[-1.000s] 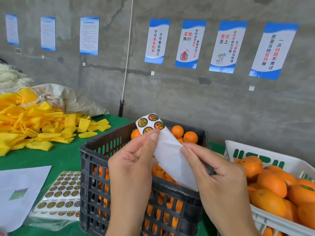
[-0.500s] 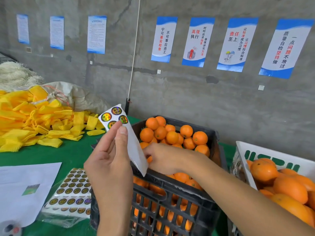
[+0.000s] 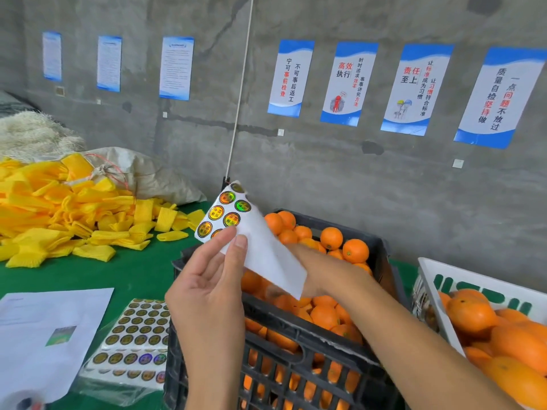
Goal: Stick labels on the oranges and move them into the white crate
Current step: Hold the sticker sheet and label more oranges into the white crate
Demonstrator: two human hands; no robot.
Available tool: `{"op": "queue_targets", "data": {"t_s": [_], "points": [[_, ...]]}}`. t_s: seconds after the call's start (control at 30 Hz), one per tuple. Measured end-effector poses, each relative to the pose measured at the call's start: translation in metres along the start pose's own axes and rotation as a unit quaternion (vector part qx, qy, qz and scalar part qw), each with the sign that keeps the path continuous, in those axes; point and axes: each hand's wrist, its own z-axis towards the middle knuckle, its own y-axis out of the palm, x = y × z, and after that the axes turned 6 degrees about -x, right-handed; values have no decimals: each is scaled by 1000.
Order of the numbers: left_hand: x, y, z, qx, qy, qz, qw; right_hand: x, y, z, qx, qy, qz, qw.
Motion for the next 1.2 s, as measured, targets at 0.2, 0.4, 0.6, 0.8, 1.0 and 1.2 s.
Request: {"op": "queue_targets", "data": {"t_s": [0.2,0.4,0.6,0.8,1.0,1.2], "points": [[5,12,-11,-21,-23,-7,1000,49,-17,-72,277,83,58,955],[4,42,-38,-68,-28,40,996,77,25,-158,462,94,127,872],[-5,64,-63,-89,-5,88,992,94,69,-211,540,117,269,789],[-8,82,-90,-141,22,156,977,101,97,-224,536,87,360,759],[2,103,-130,-240,26,175,955,91,101,-224,508,-4,376,775],[18,100,-124,-304,-92,85,944,90,96,-231,452,-117,503,728]]}}
